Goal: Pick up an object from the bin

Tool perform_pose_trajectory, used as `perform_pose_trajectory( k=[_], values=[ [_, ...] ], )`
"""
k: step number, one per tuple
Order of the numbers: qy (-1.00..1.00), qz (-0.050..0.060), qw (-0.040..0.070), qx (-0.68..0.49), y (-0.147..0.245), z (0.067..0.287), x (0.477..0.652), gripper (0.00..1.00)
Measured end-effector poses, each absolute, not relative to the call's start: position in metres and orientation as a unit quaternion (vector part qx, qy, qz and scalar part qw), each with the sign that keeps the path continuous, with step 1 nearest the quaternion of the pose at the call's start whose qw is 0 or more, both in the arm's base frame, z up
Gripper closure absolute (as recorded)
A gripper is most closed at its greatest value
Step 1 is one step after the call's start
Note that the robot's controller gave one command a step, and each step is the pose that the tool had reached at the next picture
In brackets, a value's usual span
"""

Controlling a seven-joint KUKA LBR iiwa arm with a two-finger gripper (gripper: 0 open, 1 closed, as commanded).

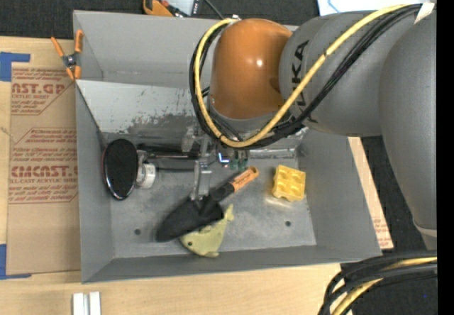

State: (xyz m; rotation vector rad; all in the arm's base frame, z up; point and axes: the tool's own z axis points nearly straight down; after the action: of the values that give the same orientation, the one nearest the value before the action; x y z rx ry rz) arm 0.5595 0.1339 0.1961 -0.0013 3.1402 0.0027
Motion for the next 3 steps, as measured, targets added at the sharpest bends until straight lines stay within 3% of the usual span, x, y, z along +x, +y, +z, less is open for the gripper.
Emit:
perform_pose_trajectory(
  k=[1,2,3],
  values=[
    [1.0,0.001,0.001,0.0,0.134,0.196,0.559,0.0],
    [0.994,0.001,0.004,-0.11,0.123,0.243,0.559,0.0],
    [0.999,0.002,0.004,-0.043,0.115,0.181,0.551,0.0]
  ],
)
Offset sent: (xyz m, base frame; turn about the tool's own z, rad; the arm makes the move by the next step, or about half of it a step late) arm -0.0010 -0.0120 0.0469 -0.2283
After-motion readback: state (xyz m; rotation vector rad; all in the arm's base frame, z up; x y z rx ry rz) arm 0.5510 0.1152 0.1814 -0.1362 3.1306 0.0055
